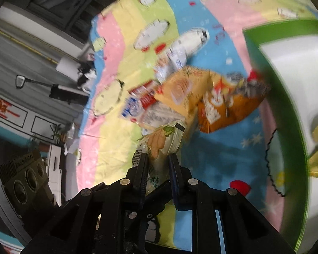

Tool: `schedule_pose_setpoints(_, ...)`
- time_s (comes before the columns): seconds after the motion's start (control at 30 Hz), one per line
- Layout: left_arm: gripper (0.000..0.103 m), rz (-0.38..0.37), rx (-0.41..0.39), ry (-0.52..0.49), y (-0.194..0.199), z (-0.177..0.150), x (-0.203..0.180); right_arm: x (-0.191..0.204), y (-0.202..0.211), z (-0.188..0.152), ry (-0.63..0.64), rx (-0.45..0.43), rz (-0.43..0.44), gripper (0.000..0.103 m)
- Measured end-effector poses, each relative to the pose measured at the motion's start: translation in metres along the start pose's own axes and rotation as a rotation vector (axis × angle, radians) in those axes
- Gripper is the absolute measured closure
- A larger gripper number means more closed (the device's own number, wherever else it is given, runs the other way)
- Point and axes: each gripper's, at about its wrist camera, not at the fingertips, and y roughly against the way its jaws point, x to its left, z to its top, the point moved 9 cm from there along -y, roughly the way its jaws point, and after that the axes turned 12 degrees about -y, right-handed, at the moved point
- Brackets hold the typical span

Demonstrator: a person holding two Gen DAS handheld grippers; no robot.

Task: Organize snacks
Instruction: 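Carry the cracker packet with the right tool into the green box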

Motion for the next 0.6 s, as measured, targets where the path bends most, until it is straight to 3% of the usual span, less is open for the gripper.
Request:
schedule_pose_setpoints(0.27,0.069,0.001,-0.082,-0.102,0.022,0.033,-0.033,0.011,0.054,0.018,0.033,-0.141,0.021,0.081)
schedule_pose_setpoints(0.6,0.069,-0.044,-0.102,-0.203,0.012,0.062,-0.079,-0.013,0.102,0.046,-0.009,-0.28,0.011,0.081)
